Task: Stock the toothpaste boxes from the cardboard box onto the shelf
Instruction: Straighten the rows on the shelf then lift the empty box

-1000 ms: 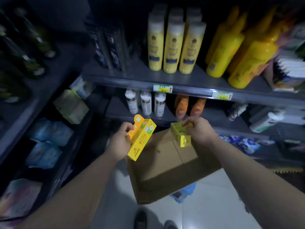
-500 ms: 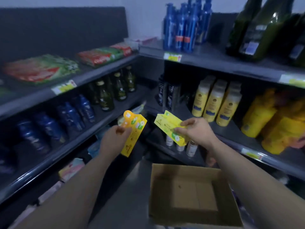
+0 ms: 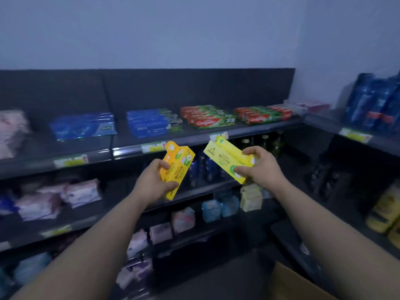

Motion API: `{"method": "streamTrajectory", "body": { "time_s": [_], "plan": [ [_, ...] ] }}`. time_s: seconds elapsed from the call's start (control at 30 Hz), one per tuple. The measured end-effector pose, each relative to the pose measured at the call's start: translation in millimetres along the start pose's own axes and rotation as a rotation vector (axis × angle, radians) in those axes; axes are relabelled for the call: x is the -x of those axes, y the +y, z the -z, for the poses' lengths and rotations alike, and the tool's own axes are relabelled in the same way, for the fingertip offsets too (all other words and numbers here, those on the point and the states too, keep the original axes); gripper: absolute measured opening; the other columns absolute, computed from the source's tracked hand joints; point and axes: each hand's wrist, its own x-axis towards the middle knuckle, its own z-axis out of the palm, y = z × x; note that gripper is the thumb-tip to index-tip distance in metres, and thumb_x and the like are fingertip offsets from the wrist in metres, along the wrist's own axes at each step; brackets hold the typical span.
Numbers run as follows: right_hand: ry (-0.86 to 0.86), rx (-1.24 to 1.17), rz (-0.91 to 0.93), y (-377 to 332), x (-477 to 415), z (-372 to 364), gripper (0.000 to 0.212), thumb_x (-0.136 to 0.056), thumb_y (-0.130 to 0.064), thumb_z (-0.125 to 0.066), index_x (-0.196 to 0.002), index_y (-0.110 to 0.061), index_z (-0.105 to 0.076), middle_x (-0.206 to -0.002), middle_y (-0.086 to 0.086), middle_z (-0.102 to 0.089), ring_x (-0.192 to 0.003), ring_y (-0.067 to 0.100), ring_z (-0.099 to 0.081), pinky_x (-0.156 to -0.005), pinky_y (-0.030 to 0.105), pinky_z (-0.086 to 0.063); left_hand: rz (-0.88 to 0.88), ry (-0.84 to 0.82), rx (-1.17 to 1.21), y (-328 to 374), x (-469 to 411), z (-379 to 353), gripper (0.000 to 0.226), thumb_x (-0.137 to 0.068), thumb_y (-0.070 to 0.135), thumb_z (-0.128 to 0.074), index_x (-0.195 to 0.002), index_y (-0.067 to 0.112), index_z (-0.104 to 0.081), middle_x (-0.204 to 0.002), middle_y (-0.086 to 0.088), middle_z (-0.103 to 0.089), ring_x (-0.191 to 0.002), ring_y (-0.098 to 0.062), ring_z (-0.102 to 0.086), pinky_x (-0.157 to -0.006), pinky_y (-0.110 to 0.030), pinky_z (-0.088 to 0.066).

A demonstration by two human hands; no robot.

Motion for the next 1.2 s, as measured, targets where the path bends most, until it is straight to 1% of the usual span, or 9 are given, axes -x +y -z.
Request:
{"method": "streamTrajectory", "body": {
  "time_s": [0.2, 0.3, 0.4, 0.5, 0.6, 0.73, 0.87, 1.03, 1.2],
  "plan": [
    [-0.101, -0.027, 0.182, -81, -17, -96, 0.059, -0.074, -0.017, -0.081, -0.124, -0.022, -0.050, -0.114, -0.006, -0.048, -0.087, 0.017, -0.056, -0.055, 0.022, -0.046, 0.063, 0.238, 0.096, -42, 25, 116, 0.099, -0.065, 0.012, -0.087, -0.143, 0.024, -0.028, -0.108, 0.006, -0.057, -0.090, -0.017, -0.061, -0.082, -0.034, -0.050],
    [-0.146, -0.086, 0.255, -125, -22, -150, 0.063, -0.073, -0.017, -0.082, -0.126, -0.023, -0.049, -0.121, -0.004, -0.050, -0.097, 0.018, -0.055, -0.051, 0.012, -0.041, 0.135, 0.373, 0.022, -66, 42, 179, 0.079, -0.063, 0.020, -0.089, -0.131, 0.011, -0.048, -0.114, -0.001, -0.061, -0.087, -0.016, -0.059, -0.073, -0.028, -0.046],
    [-0.188, -0.108, 0.304, -172, -20, -206, 0.067, -0.071, -0.020, -0.083, -0.129, -0.025, -0.048, -0.120, -0.003, -0.050, -0.101, 0.019, -0.054, -0.065, 0.020, -0.047, 0.179, 0.448, -0.012, -95, 58, 241, 0.056, -0.062, 0.020, -0.089, -0.110, 0.014, -0.060, -0.100, -0.005, -0.067, -0.074, -0.014, -0.062, -0.055, -0.022, -0.047],
    [-0.227, -0.148, 0.337, -214, -14, -261, 0.069, -0.068, -0.021, -0.084, -0.126, -0.029, -0.049, -0.116, -0.005, -0.052, -0.103, 0.020, -0.055, -0.082, 0.037, -0.052, 0.198, 0.512, -0.010, -120, 71, 298, 0.056, -0.062, 0.012, -0.087, -0.112, 0.015, -0.062, -0.099, -0.004, -0.066, -0.080, -0.018, -0.062, -0.067, -0.029, -0.049],
    [-0.259, -0.151, 0.374, -254, -6, -310, 0.066, -0.068, -0.020, -0.084, -0.125, -0.027, -0.051, -0.116, -0.004, -0.054, -0.102, 0.020, -0.055, -0.083, 0.034, -0.048, 0.215, 0.534, -0.004, -146, 82, 350, 0.058, -0.067, 0.007, -0.084, -0.118, 0.016, -0.058, -0.104, -0.005, -0.065, -0.090, -0.024, -0.063, -0.077, -0.037, -0.054],
    [-0.293, -0.164, 0.396, -297, 2, -369, 0.066, -0.068, -0.020, -0.084, -0.125, -0.025, -0.052, -0.117, -0.003, -0.054, -0.101, 0.020, -0.056, -0.084, 0.036, -0.050, 0.233, 0.582, -0.034, -183, 95, 407, 0.062, -0.074, 0.010, -0.080, -0.129, 0.017, -0.052, -0.108, -0.003, -0.060, -0.090, -0.024, -0.061, -0.066, -0.031, -0.051],
    [-0.325, -0.181, 0.408, -327, 7, -418, 0.067, -0.067, -0.019, -0.085, -0.126, -0.023, -0.053, -0.118, -0.002, -0.055, -0.103, 0.021, -0.056, -0.090, 0.038, -0.048, 0.273, 0.657, -0.076, -218, 104, 451, 0.067, -0.073, 0.014, -0.081, -0.133, 0.019, -0.050, -0.116, -0.005, -0.059, -0.094, -0.026, -0.061, -0.075, -0.040, -0.056],
    [-0.371, -0.172, 0.438, -355, 2, -465, 0.065, -0.071, -0.018, -0.082, -0.128, -0.021, -0.051, -0.114, -0.005, -0.053, -0.099, 0.015, -0.051, -0.078, 0.025, -0.037, 0.336, 0.727, -0.049, -254, 101, 490, 0.065, -0.068, 0.013, -0.085, -0.122, 0.018, -0.051, -0.120, -0.005, -0.058, -0.093, -0.024, -0.060, -0.070, -0.034, -0.052],
    [-0.412, -0.162, 0.471, -380, -17, -507, 0.065, -0.070, -0.017, -0.083, -0.128, -0.020, -0.052, -0.118, -0.002, -0.053, -0.098, 0.017, -0.054, -0.067, 0.014, -0.042, 0.402, 0.744, -0.024, -279, 80, 517, 0.064, -0.066, 0.013, -0.086, -0.117, 0.013, -0.047, -0.109, -0.004, -0.058, -0.089, -0.022, -0.059, -0.064, -0.030, -0.049]
  ]
}}
